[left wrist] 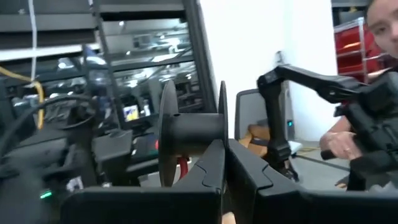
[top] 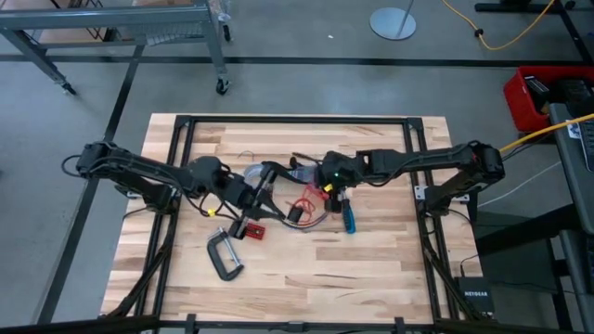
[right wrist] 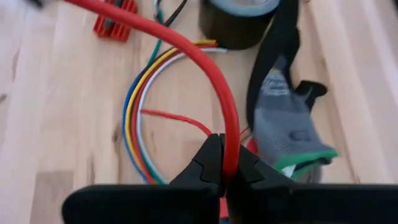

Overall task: Coil cords
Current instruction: Uncoil the red wire cable from the black spool

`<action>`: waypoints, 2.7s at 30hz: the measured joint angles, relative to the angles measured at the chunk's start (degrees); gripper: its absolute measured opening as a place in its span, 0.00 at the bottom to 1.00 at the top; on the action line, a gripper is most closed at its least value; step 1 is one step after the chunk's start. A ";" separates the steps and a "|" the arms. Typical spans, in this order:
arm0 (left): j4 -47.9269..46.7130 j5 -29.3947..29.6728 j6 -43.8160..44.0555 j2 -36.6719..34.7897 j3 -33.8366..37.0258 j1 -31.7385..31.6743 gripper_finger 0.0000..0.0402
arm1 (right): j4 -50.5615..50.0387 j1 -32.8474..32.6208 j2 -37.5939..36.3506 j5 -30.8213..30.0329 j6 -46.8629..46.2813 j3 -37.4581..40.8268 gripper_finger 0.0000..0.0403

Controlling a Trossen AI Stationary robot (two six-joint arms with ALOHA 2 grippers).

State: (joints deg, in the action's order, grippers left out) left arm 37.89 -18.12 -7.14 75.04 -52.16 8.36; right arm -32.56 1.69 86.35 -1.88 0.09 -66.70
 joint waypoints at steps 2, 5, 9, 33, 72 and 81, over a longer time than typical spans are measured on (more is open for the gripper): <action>-1.44 0.75 0.47 -0.83 0.00 -0.34 0.00 | -1.59 -0.68 0.00 0.00 0.00 0.00 0.00; -4.49 2.74 1.46 -2.71 0.00 -0.97 0.00 | -3.93 -1.46 0.00 -0.01 0.01 0.00 0.00; -5.48 7.72 2.56 -4.73 0.00 -1.33 0.00 | -7.28 -1.73 0.00 -0.01 0.09 0.02 0.00; 7.66 22.83 2.65 -6.47 0.00 -1.31 0.00 | -7.42 -1.68 0.02 -0.01 0.21 0.04 0.09; 0.80 24.78 3.42 -8.35 0.00 -9.64 0.00 | -42.11 -1.68 -15.54 -9.61 -15.92 12.13 0.54; -4.03 24.73 8.33 -8.10 0.00 -9.49 0.00 | -15.76 -1.68 -37.81 -8.43 -17.77 24.47 0.54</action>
State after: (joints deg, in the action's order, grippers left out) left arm 33.86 6.61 1.18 66.94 -52.16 -1.13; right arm -48.32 0.01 48.54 -10.31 -17.69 -42.22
